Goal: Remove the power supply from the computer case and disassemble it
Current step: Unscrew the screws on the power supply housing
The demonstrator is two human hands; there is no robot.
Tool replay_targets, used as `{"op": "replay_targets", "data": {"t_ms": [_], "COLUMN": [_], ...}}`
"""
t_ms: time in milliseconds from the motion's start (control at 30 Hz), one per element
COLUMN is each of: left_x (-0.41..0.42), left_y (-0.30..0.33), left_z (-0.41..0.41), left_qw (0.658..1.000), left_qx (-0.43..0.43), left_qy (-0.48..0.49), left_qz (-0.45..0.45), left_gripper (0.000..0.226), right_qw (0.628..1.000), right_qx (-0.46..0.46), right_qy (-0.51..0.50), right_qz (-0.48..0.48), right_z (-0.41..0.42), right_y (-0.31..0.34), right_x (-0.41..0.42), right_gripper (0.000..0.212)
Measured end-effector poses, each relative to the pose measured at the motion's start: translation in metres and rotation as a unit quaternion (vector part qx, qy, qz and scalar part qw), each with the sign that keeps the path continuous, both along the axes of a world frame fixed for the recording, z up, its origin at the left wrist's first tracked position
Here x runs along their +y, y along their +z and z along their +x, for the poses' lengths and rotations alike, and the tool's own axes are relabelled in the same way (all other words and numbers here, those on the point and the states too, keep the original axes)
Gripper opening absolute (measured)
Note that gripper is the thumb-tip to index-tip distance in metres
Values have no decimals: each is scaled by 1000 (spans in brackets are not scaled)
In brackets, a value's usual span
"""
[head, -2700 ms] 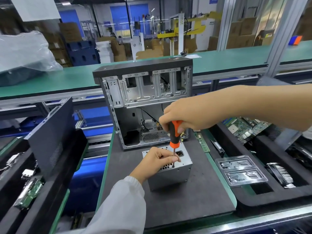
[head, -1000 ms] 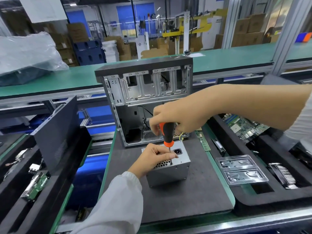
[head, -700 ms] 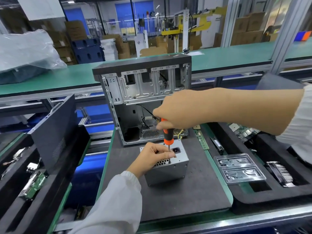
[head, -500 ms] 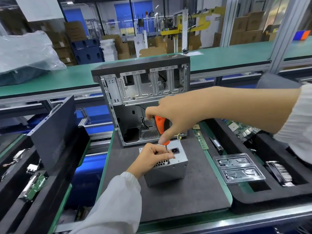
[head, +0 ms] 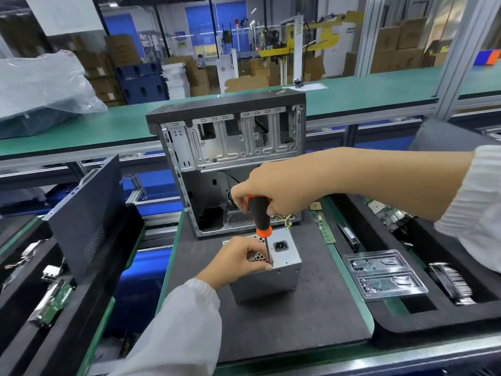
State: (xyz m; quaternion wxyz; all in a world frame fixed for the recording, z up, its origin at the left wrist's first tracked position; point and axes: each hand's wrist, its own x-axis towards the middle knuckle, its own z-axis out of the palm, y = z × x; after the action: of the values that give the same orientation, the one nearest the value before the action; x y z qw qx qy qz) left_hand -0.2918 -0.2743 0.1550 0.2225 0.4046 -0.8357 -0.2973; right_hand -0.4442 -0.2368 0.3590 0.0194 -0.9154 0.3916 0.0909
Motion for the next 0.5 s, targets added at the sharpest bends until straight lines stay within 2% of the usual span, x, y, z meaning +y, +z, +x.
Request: {"op": "replay_targets", "data": {"t_ms": [167, 333, 500], "left_x": [3, 5, 4], "left_y": [0, 2, -1], "left_z": [-3, -3, 4], "left_qw": [999, 1000, 999], "left_qx": [-19, -18, 20], "left_qy": [8, 10, 19], "left_qz": [-26, -23, -24], "left_gripper": [14, 15, 9], "right_qw": [1000, 999, 999], "right_qx": [-18, -39, -41], "right_qy": [-5, 17, 7], "right_qz": [5, -15, -26], "right_z": [2, 7, 11], "right_y": [-7, -14, -7], "right_x": [-2, -9, -11], "right_gripper": [41, 25, 23]}}
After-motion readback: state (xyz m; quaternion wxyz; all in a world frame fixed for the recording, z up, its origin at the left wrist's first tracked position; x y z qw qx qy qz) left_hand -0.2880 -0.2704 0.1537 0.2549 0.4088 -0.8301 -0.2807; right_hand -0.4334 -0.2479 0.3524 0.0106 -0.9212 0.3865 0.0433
